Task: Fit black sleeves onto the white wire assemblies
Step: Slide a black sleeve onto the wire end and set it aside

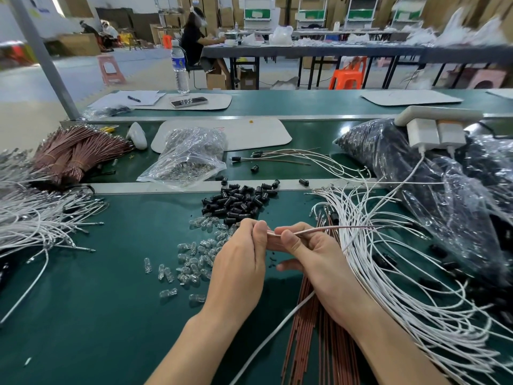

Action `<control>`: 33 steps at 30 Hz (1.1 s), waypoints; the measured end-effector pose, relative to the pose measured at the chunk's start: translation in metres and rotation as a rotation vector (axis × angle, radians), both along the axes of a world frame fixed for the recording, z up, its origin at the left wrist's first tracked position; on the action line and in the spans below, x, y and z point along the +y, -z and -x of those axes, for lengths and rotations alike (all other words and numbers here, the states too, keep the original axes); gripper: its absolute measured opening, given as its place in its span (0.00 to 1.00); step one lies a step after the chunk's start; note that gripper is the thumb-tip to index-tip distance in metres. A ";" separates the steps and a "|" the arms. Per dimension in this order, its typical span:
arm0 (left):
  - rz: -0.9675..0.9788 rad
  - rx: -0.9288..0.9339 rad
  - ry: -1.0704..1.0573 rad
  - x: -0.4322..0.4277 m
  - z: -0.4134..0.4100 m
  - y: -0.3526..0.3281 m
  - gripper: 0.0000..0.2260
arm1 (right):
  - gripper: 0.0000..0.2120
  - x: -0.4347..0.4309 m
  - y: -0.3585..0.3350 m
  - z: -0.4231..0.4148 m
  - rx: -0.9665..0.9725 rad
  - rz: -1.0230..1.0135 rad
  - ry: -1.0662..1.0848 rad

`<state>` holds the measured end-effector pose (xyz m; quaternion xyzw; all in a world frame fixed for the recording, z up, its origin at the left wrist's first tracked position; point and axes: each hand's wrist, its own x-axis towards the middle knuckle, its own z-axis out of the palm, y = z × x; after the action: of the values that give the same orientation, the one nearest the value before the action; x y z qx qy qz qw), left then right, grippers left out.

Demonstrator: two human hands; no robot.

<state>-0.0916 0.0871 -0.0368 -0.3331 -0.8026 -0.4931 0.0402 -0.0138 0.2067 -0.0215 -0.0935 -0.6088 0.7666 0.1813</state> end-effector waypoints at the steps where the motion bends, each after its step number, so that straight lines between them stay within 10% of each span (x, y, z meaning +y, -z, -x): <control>1: -0.013 -0.005 0.010 0.000 -0.001 0.000 0.17 | 0.09 0.000 0.001 0.000 0.000 -0.005 -0.003; 17: -0.120 0.028 0.069 -0.005 -0.004 -0.010 0.10 | 0.12 0.001 -0.009 -0.004 0.020 0.118 0.091; 33: -0.684 -0.409 -0.042 -0.080 0.036 -0.052 0.09 | 0.09 0.027 -0.036 -0.009 0.036 0.116 0.253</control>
<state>-0.1273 0.0068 0.0153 -0.1787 -0.5901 -0.7873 -0.0018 -0.0051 0.2341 0.0146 -0.1662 -0.5434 0.7731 0.2817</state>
